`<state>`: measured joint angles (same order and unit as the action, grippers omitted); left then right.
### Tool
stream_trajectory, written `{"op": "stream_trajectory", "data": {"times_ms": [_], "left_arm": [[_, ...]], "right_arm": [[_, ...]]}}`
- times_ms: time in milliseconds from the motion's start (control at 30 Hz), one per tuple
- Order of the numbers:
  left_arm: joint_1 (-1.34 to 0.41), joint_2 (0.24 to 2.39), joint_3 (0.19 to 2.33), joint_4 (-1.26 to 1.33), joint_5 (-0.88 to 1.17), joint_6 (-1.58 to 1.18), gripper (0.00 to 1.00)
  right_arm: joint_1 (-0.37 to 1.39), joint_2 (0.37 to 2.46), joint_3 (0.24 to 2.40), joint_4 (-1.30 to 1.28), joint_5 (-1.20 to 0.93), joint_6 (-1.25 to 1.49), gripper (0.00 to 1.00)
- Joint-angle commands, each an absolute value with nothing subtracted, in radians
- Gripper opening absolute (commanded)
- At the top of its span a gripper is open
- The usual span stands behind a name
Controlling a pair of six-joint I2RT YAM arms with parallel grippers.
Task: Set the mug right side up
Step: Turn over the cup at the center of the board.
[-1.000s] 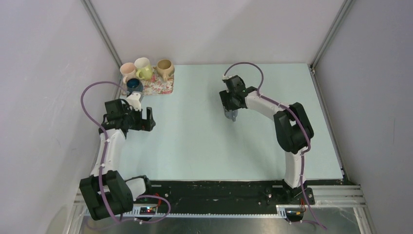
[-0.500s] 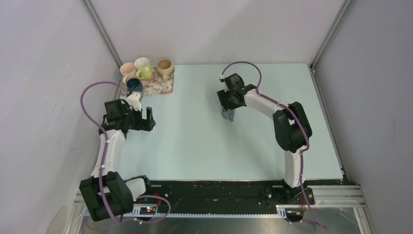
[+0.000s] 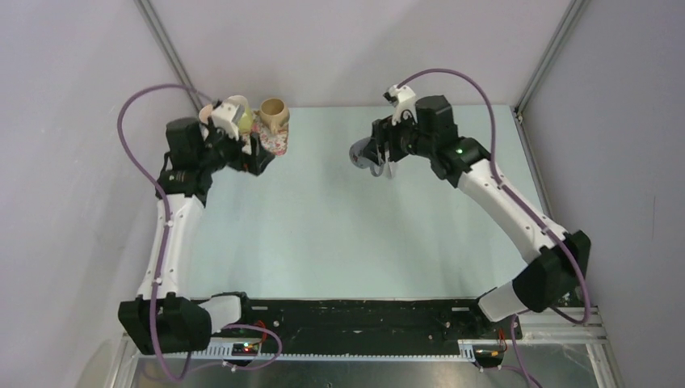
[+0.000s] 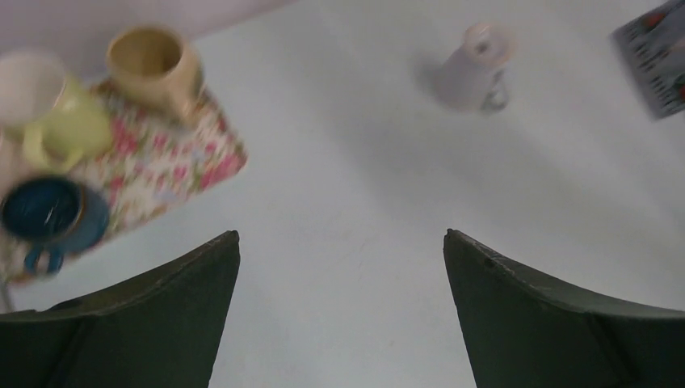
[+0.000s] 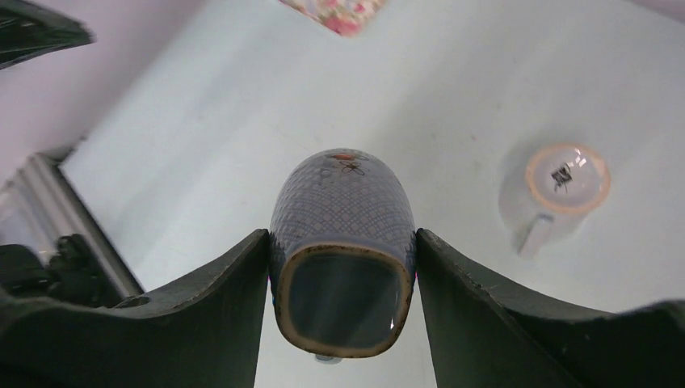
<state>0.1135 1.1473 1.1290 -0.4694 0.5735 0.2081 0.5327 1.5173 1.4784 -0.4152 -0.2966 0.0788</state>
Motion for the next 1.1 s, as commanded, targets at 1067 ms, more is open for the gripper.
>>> {"op": "stream_trajectory", "data": {"times_ms": [1067], "left_arm": [[-0.479, 1.738, 1.157, 1.294, 1.064, -1.349, 1.00]], "right_arm": [[0.153, 1.269, 0.797, 0.991, -0.895, 1.079, 0.00]]}}
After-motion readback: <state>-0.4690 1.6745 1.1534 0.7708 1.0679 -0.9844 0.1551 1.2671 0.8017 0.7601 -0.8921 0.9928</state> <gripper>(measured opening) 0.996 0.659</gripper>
